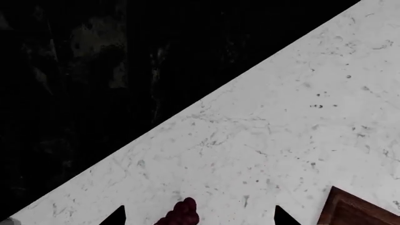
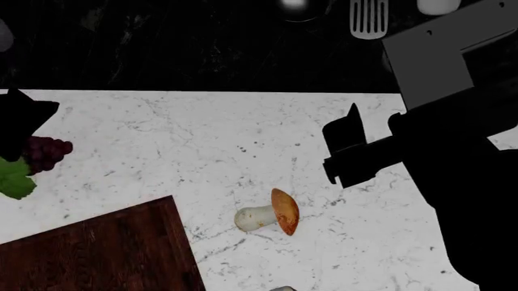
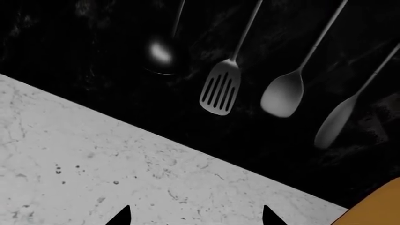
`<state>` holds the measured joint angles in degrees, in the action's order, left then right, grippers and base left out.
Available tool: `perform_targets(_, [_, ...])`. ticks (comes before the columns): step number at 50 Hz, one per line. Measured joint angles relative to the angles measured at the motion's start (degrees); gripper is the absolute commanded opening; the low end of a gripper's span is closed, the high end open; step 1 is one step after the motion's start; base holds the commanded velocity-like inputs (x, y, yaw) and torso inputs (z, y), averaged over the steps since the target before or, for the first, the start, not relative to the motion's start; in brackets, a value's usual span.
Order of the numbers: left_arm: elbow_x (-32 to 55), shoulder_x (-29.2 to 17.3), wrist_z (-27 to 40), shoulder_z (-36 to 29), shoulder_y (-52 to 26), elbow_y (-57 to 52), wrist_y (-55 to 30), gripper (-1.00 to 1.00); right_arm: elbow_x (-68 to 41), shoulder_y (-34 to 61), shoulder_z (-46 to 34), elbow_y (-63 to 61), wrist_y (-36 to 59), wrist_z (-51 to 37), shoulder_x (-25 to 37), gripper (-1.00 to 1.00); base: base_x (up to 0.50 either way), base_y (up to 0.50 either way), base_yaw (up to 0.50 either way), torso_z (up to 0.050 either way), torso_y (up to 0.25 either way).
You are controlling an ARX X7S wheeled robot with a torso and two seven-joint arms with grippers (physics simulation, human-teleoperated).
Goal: Clear the non-vegetable object off the cutting board and place the vegetables onto it.
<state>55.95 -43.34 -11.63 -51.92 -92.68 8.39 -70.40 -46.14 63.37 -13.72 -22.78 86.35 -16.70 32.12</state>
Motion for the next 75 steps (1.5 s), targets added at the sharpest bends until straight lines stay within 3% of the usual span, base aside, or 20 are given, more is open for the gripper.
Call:
perform_targets(15, [18.30, -3.67, 11.87, 12.16, 2.80, -14.38, -5.46, 1.00, -5.52, 0.06, 2.62, -1.96, 2.03, -3.24, 1.34, 1.00, 0.00, 0.00, 0.00, 0.000, 0.000])
perform_targets(26, [31.33, -2.82, 18.63, 15.30, 3.69, -21.74, -8.16, 1.00, -9.91, -0.12, 2.72, -2.11, 1.55, -6.42, 2.89, 1.00, 0.00, 0.00, 0.00, 0.000, 0.000])
perform_targets(54, [49.20, 4.47, 27.98, 11.87, 3.39, -28.59, -8.39, 1.00, -12.81, 0.22, -0.70, -0.41, -1.75, -8.48, 4.73, 1.00, 0.00, 0.00, 0.00, 0.000, 0.000])
perform_targets(75, [63.36, 9.19, 37.01, 5.35, 2.03, -29.17, -2.55, 1.00, -13.40, -0.07, -2.39, 0.37, -3.95, -9.08, 5.18, 1.00, 0.00, 0.00, 0.00, 0.000, 0.000])
